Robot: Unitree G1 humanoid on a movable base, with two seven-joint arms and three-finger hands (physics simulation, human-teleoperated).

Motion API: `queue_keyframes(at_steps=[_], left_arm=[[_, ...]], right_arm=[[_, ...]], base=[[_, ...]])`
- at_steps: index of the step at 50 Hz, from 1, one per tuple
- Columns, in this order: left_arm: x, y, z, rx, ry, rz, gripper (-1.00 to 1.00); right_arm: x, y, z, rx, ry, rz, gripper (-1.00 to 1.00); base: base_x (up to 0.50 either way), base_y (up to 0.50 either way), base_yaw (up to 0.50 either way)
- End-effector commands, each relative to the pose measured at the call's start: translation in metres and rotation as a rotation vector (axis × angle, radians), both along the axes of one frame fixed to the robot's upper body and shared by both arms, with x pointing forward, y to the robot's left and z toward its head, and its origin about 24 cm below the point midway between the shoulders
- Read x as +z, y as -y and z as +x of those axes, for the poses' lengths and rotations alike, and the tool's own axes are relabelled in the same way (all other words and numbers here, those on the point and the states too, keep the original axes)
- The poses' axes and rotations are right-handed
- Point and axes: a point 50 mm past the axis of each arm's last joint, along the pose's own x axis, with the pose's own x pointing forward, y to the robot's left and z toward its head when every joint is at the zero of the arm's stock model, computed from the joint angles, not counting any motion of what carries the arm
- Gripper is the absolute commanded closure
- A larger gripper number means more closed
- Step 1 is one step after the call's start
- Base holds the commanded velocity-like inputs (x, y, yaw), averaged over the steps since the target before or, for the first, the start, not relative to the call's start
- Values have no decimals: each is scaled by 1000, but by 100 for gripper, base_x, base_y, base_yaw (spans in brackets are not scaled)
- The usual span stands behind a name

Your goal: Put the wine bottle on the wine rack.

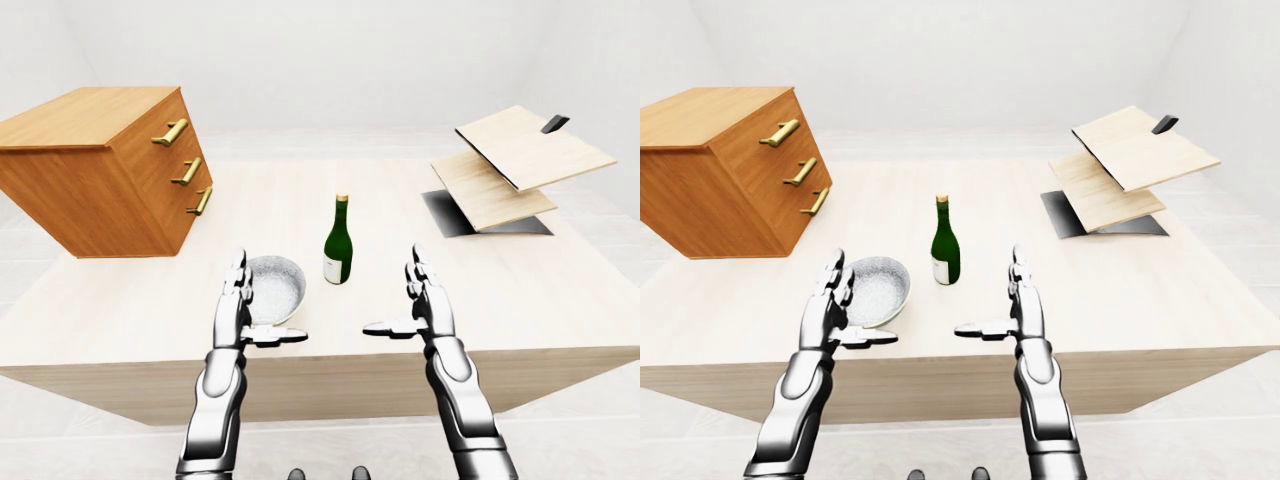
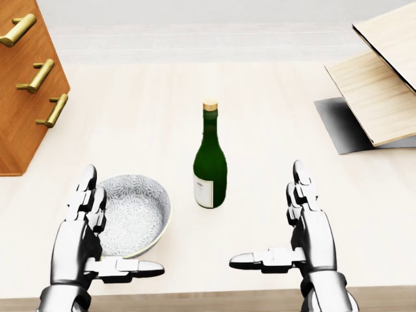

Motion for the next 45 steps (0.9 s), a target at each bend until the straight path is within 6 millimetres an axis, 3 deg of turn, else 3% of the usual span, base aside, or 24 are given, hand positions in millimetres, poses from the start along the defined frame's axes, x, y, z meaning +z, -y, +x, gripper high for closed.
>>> queue_keyframes(at_steps=[1,17,23,36,45], left_arm=[[16,-3,-5,23,34,43,-100],[88,7,-39,7,330,64,-100],[106,9,-47,0,415,71,-100],[115,8,-56,0,453,73,-100],[119,6,-66,13,468,63,-100]], right_arm=[[6,7,-6,7,24,-18,-100],[54,1,-23,9,181,-63,-100],[67,1,-31,8,240,-69,-100],[96,4,-45,2,367,-63,-100],[100,3,-48,15,382,-80,-100]], base=[[0,0,0],[0,0,0],[0,0,0],[0,0,0],[-9,1,0]])
